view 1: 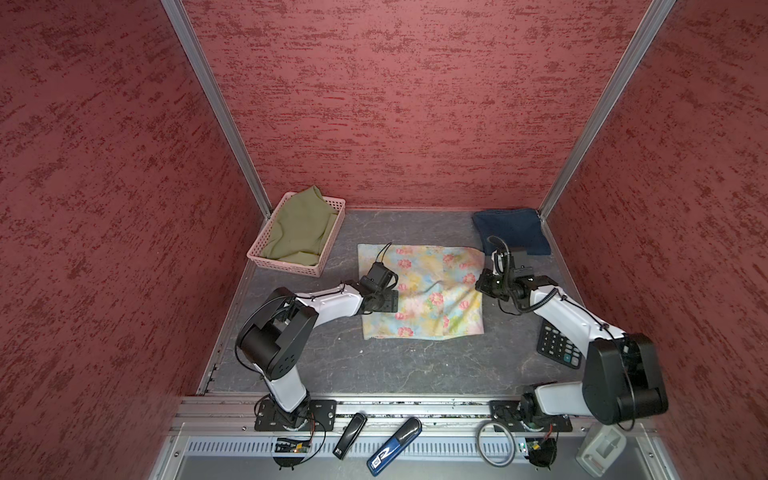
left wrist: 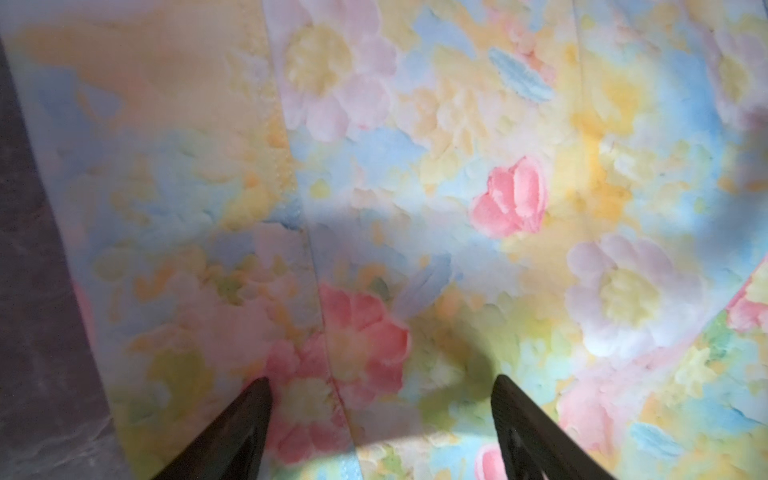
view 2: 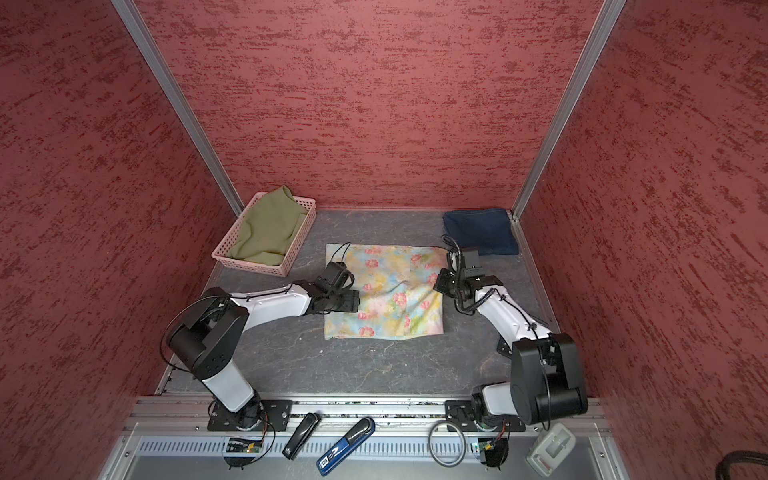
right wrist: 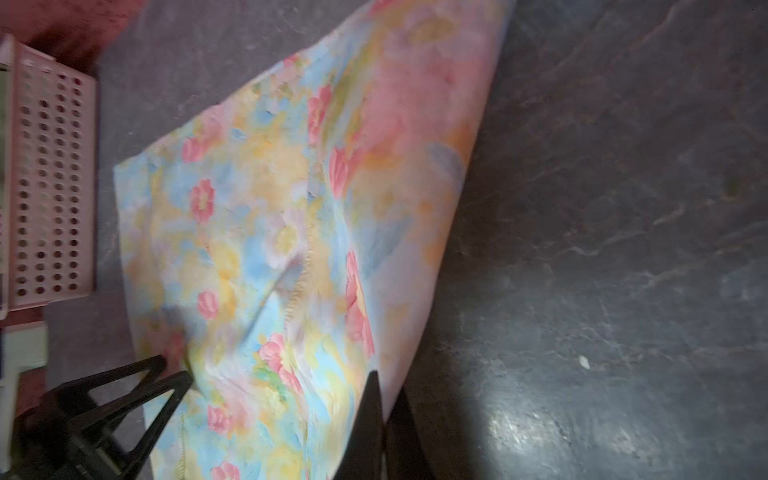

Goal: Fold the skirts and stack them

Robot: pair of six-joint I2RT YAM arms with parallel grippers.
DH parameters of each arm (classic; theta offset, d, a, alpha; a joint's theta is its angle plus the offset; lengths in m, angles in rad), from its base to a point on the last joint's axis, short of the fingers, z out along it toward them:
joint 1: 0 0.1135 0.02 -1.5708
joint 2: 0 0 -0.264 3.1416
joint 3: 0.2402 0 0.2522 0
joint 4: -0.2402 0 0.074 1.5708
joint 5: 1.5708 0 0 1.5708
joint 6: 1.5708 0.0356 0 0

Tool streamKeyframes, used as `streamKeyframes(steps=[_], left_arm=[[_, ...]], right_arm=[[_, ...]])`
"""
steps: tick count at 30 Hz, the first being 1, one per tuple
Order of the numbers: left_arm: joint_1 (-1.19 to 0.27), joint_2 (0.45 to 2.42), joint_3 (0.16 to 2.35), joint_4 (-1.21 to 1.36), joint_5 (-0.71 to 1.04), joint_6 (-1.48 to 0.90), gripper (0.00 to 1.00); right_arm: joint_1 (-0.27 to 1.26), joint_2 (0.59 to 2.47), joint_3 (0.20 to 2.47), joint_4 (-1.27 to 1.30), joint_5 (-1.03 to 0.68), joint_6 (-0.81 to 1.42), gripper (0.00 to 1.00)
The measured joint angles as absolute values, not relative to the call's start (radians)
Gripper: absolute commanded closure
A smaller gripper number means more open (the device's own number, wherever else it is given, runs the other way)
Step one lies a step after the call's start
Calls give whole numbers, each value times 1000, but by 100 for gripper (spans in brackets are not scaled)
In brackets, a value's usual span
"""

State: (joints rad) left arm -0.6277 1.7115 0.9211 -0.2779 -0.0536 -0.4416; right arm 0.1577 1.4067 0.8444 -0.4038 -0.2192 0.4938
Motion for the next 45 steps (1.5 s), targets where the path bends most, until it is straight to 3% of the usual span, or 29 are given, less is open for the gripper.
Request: streamKeyframes(steps=[13, 24, 39, 45], left_arm=[[-674, 1747, 952, -241, -49, -471, 16], [-693, 1750, 946, -197, -25, -502, 16], [-696, 1726, 889, -104, -16, -511, 16], [-670, 1592, 830, -159, 22, -517, 16]], right_arm=[[299, 1456, 1070, -505, -173, 489, 100], [443, 1610, 1248, -528, -171, 522, 100], [574, 1713, 1299, -494, -218, 632, 100], [554, 1707, 1314, -507, -205, 618, 100]])
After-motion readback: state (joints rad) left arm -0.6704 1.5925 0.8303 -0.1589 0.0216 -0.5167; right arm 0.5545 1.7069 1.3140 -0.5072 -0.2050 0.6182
